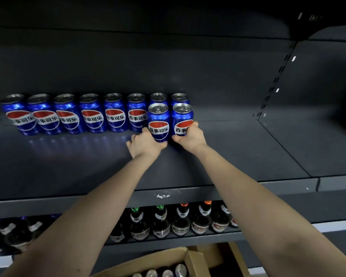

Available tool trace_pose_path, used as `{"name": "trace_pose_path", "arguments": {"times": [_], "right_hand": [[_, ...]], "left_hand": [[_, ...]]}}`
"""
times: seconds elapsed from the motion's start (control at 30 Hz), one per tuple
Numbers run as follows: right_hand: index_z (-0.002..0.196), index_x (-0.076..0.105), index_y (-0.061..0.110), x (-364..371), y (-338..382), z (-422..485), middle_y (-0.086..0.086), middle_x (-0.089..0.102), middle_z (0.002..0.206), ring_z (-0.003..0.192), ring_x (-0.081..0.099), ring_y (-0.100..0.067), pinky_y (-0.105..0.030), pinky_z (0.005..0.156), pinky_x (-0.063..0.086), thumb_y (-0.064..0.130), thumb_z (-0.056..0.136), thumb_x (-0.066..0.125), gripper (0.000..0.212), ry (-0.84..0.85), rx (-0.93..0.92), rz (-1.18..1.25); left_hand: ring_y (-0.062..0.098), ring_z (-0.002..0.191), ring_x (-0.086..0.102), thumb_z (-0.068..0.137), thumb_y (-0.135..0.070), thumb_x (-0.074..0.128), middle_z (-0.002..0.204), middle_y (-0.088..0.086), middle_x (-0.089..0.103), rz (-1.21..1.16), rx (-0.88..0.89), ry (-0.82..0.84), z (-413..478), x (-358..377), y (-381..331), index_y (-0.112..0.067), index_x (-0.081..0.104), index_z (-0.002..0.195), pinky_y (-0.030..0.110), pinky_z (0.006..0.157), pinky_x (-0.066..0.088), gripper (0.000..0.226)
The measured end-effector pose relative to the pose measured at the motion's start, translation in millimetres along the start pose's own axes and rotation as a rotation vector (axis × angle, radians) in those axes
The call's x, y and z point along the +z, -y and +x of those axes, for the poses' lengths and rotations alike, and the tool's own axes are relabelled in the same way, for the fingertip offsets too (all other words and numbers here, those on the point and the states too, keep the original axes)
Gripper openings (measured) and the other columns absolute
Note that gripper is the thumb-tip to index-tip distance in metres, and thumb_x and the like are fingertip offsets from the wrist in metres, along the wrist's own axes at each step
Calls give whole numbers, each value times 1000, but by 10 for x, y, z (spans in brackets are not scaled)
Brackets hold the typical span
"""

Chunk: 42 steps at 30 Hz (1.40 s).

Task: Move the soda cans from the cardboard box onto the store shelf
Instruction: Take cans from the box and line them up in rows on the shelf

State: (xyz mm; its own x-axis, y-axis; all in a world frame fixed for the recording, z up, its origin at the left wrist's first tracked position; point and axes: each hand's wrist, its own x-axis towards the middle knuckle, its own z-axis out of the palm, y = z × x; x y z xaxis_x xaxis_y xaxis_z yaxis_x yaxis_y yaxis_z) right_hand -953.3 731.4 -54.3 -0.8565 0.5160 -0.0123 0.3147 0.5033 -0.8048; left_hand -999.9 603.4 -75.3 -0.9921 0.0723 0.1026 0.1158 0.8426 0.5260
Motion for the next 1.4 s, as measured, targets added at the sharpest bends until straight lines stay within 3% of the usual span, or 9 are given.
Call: {"name": "trace_pose_path", "arguments": {"times": [0.2, 0.37, 0.57, 0.87, 0.93, 1.0, 1.1, 1.23, 1.4], "right_hand": [[130, 32, 1, 32, 26, -22, -12, 54, 131, 122, 53, -24, -24, 90, 42, 17, 81, 73, 66, -14, 48, 16], [151, 1, 4, 76, -35, -164, -8, 47, 144, 135, 42, -24, -30, 107, 35, 22, 77, 78, 108, -28, 81, 73], [140, 36, 11, 152, -5, -499, -8, 50, 138, 128, 48, -26, -29, 103, 38, 11, 80, 70, 69, -119, 41, 90], [149, 28, 16, 226, 317, -1139, -14, 32, 149, 134, 39, -28, -29, 109, 31, 8, 88, 59, 68, -110, -35, 30], [143, 39, 15, 258, 404, -1272, -16, 43, 140, 126, 46, -28, -27, 105, 34, 7, 88, 57, 59, -149, -70, 29], [134, 49, 12, 305, 482, -1411, -13, 59, 114, 109, 56, -24, -26, 100, 39, 6, 87, 56, 48, -183, -99, 52], [115, 58, 17, 403, 566, -1635, 0, 64, 86, 91, 60, -19, -27, 86, 47, 18, 86, 57, 28, -190, -127, 65], [89, 57, 22, 551, 553, -1922, 4, 64, 81, 84, 59, -20, -26, 71, 42, 35, 87, 56, 13, -193, -111, -30], [92, 69, 19, 762, 185, -2214, -11, 71, 93, 98, 63, -31, -32, 78, 48, 39, 86, 56, 24, -204, -65, -180]], "left_hand": [[33, 122, 46, 74, -51, 69, 123, 11, 61, -24, 3, 24, -77, 2, -4, -13, 52, 122, 42, 100, 33, 63], [34, 133, 37, 76, -55, 68, 139, 12, 50, -49, 14, 58, -170, -160, 124, -11, 38, 138, 45, 106, 30, 82], [35, 130, 40, 86, -53, 58, 140, 11, 49, -8, 42, 58, -408, -416, 450, -21, 38, 141, 45, 105, 30, 67], [34, 123, 48, 92, -40, 52, 132, 11, 55, -96, 128, 51, -733, -992, 714, -21, 46, 136, 45, 103, 38, 48], [31, 118, 53, 91, -34, 54, 127, 8, 59, -191, 183, 67, -799, -1087, 752, -18, 51, 130, 39, 97, 45, 42], [25, 109, 60, 92, -27, 56, 122, 4, 63, -287, 267, 144, -862, -1164, 799, -12, 59, 121, 33, 90, 48, 33], [14, 71, 64, 92, -19, 56, 105, 4, 71, -300, 377, 354, -1014, -1233, 883, -12, 64, 105, 26, 74, 51, 17], [7, 53, 59, 89, -12, 57, 74, -1, 68, -257, 435, 442, -1186, -1195, 1016, -17, 62, 87, 12, 50, 44, 7], [15, 54, 62, 86, -11, 60, 44, -10, 52, -225, 423, 508, -1473, -871, 1254, -21, 52, 63, 14, 44, 42, 26]]}}
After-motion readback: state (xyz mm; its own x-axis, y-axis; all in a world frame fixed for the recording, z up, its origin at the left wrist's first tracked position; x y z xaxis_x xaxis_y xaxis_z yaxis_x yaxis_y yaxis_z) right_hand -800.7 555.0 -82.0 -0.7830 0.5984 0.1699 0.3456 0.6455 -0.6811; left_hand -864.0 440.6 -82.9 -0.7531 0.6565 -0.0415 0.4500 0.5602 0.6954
